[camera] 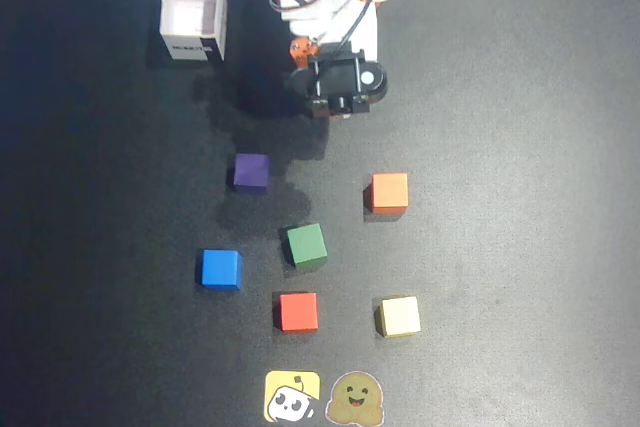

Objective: Put the yellow cube on top of the green cube.

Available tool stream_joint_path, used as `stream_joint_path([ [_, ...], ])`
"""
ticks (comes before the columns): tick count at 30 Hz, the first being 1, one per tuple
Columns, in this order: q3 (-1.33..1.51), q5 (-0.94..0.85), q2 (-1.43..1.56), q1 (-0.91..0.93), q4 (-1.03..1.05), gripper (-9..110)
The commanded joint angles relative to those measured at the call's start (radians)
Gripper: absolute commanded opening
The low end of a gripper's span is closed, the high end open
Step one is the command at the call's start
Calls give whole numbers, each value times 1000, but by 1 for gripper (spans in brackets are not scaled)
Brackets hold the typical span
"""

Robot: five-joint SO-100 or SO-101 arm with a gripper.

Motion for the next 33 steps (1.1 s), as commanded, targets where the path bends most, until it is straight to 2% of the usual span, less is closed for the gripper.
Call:
stream_joint_path([
  [1,-6,-6,8,0,2,1],
  [22,-6,-17,8,-3,2,0],
  [33,-54,-11,-34,-44,-26,10],
])
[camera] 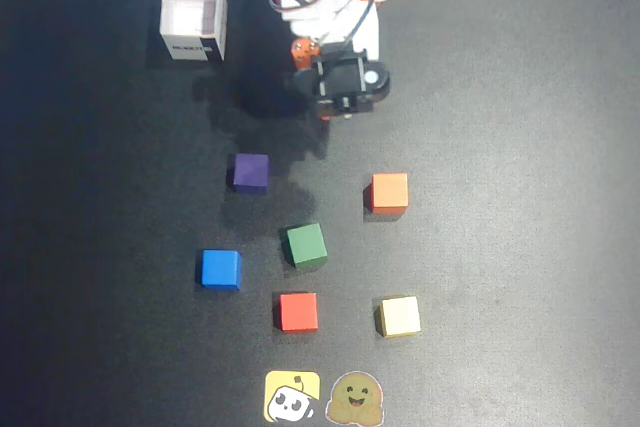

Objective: Put the yellow cube on top of the green cube.

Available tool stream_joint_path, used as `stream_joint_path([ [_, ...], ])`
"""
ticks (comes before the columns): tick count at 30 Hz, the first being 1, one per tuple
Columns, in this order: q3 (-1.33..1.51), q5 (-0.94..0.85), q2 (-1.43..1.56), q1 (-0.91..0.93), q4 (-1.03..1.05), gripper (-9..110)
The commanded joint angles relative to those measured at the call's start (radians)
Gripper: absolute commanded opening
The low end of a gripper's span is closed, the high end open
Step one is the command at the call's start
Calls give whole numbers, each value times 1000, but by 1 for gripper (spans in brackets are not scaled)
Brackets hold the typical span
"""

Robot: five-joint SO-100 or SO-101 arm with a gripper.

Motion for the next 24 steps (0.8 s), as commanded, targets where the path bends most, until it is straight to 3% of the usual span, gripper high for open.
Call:
stream_joint_path([
  [1,-67,18,-67,-26,-41,11],
  [14,-580,60,-857,-57,-198,13],
  [24,-836,135,-1178,-106,-350,14],
])
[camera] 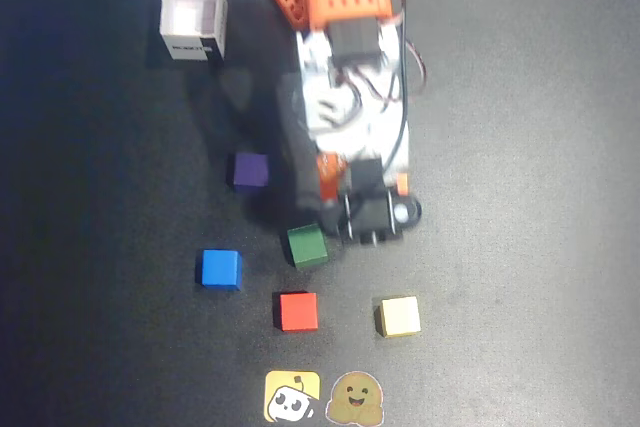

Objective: Put the yellow cube on top of the green cube.

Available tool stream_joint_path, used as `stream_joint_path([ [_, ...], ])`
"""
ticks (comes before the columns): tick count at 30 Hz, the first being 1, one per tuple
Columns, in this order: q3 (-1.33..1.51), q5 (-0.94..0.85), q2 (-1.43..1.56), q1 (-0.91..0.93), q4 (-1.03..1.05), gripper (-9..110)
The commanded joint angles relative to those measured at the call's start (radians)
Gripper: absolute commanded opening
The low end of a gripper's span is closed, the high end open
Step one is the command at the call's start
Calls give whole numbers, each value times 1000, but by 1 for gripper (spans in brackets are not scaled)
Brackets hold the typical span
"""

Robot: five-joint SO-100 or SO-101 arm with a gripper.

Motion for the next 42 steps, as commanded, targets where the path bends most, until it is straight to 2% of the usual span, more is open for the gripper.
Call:
stream_joint_path([
  [1,-97,35,-64,-18,-80,14],
  [10,-388,55,-364,-41,-106,14],
  [22,-635,72,-598,-81,-84,19],
  [29,-710,94,-687,-104,-84,20],
  [31,-712,100,-699,-107,-84,24],
  [42,-706,118,-739,-107,-84,24],
])
